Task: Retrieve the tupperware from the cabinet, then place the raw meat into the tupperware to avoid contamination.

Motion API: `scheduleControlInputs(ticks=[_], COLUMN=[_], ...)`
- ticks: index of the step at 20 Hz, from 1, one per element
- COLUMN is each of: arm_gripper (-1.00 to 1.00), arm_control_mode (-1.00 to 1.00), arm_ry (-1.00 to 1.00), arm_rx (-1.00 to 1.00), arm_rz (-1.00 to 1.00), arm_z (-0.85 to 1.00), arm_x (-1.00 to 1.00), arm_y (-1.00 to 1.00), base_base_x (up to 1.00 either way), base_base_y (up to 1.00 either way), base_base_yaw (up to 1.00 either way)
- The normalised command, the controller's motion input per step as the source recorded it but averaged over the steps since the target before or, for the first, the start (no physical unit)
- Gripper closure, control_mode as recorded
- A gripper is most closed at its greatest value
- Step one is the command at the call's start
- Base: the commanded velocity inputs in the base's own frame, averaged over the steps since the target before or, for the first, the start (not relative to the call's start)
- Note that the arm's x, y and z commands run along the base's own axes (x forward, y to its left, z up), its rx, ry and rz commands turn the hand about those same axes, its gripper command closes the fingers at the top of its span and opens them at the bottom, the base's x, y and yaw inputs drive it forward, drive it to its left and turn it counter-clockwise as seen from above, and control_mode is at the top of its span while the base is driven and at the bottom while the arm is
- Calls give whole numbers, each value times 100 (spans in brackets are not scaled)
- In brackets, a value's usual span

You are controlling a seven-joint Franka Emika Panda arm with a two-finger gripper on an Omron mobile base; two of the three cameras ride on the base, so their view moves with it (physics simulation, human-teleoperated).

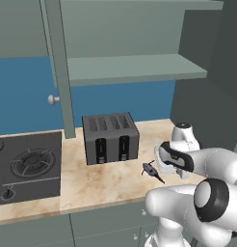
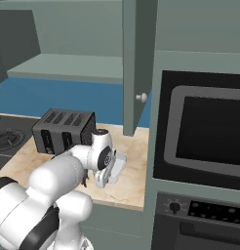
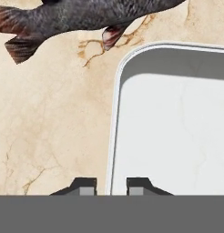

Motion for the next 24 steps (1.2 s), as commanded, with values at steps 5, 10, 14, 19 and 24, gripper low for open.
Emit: scheduleControlInputs(ticks=[5,10,14,19,24], arm_gripper=[-100,-100,-100,-100,-100], arm_control_mode=[-100,-100,-100,-100,-100], arm_ry=[0,1,3,4,4], arm_rx=[0,0,0,0,0], arm_rz=[0,0,0,0,0], arm_z=[0,0,1,14,39], arm_x=[0,0,0,0,0], arm_y=[0,0,0,0,0], base_base_x=[0,0,0,0,0], base_base_y=[0,0,0,0,0], base_base_yaw=[0,0,0,0,0])
